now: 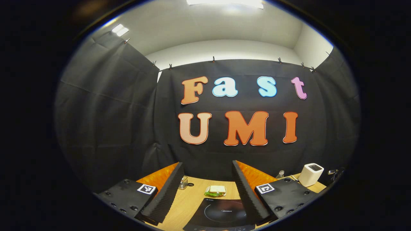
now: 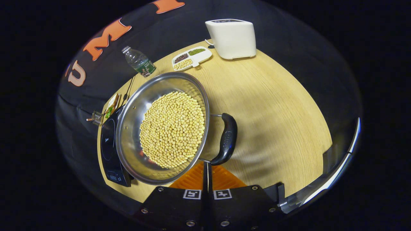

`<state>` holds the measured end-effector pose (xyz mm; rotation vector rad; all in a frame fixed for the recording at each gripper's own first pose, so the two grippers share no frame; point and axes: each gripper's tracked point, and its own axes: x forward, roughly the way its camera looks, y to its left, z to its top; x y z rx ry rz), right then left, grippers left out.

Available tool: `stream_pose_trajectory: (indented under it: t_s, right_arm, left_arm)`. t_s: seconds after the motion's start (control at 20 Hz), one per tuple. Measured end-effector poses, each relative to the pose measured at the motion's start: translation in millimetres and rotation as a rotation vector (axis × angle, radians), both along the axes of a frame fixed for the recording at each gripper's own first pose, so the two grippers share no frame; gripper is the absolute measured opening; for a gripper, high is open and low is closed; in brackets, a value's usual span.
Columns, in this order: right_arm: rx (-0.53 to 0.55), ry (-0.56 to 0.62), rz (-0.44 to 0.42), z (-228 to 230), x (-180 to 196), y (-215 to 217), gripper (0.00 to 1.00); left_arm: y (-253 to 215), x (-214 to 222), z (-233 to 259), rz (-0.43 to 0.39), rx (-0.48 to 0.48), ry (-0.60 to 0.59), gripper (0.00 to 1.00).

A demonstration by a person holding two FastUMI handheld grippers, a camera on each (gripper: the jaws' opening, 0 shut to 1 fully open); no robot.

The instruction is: First push the handle of the pot to place it horizontally, then grasp the pot with both hands and set it on the induction cooktop.

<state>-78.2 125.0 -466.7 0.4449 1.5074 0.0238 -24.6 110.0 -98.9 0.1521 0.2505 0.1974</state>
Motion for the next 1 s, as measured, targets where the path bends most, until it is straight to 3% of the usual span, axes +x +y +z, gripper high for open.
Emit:
stream_pose_trajectory:
  t_s: [1.0]
  right_arm:
    - [-0.110,-0.059,-0.032,-23.6,68.8,-21.6,0.00]
  left_arm:
    - [-50.1,7.6,-109.6,-0.097,-0.015,0.225,0.98]
